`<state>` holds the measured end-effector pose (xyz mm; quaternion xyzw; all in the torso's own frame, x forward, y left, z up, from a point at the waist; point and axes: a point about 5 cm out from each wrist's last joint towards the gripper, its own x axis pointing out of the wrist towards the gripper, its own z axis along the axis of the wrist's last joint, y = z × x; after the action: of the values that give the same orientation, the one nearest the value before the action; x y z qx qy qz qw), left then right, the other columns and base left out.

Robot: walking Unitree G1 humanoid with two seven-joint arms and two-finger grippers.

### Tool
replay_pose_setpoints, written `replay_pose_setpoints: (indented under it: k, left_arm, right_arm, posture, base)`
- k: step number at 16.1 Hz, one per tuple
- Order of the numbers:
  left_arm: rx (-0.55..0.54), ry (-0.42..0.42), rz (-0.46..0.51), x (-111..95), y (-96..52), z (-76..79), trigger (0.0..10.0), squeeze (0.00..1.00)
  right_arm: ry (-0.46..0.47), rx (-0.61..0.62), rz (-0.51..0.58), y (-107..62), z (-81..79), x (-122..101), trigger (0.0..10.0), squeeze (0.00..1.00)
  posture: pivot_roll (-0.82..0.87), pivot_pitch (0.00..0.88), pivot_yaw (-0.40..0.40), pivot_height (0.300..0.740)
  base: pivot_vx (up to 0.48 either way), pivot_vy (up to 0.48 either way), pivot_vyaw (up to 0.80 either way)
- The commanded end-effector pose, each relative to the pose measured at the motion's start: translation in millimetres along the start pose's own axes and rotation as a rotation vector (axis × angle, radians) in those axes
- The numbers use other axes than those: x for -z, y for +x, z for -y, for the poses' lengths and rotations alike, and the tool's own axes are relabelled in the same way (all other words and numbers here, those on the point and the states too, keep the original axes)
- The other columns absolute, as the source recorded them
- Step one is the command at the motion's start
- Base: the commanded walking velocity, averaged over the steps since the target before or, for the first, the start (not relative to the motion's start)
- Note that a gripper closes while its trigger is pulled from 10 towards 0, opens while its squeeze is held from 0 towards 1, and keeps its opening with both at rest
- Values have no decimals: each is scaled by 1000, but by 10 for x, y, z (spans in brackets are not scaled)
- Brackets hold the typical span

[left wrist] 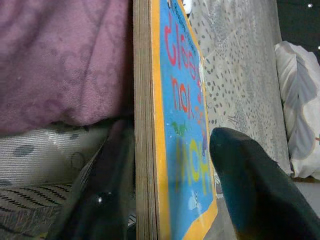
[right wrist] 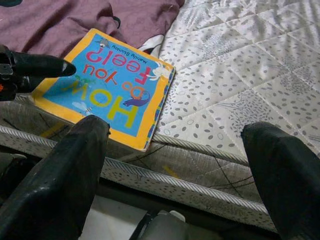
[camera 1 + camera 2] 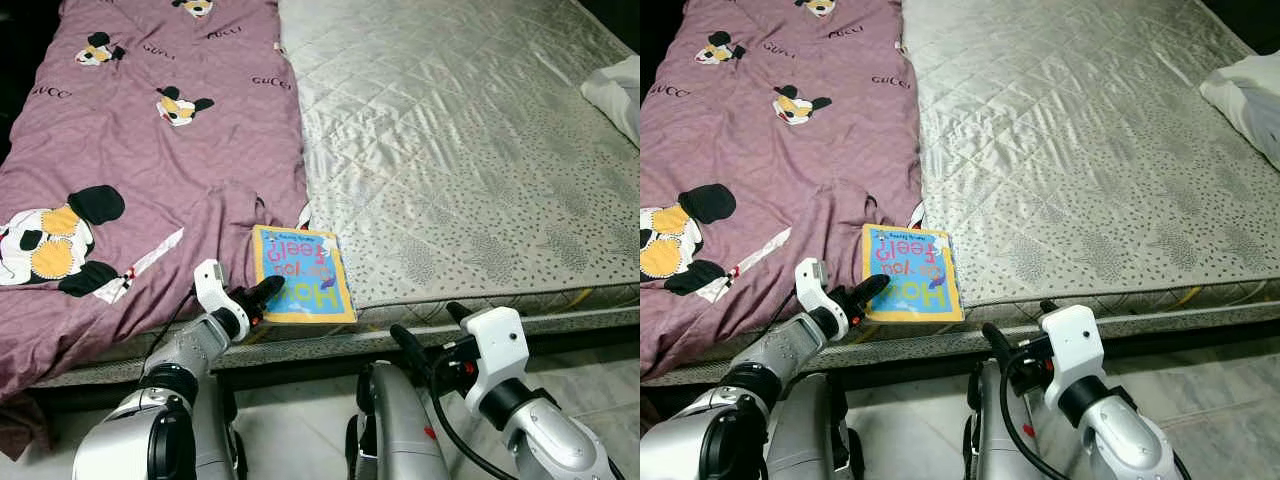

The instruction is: Clean up the room

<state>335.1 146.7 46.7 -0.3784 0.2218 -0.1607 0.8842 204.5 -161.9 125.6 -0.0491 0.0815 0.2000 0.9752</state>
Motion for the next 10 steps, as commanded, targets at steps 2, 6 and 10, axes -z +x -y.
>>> replay_pose_setpoints:
  k: [2,6,10]
  left_arm:
    - [19,-28,16,-19,2,9,0,0]
    - [49,-96,-9,0,8,33,0,0]
    - [69,-121,-42,43,7,45,0,0]
  right_arm:
    - [-4,19,-19,-14,29,56,10000,0]
    - [-28,37,15,18,42,-17,10000,0]
    - [-34,44,18,42,68,-41,10000,0]
  posture:
    - [-232,228,-42,577]
    - [-231,226,-41,577]
    - [-230,225,-41,577]
  base:
    - [0,0,0]
    - [0,0,0]
    - [0,0,0]
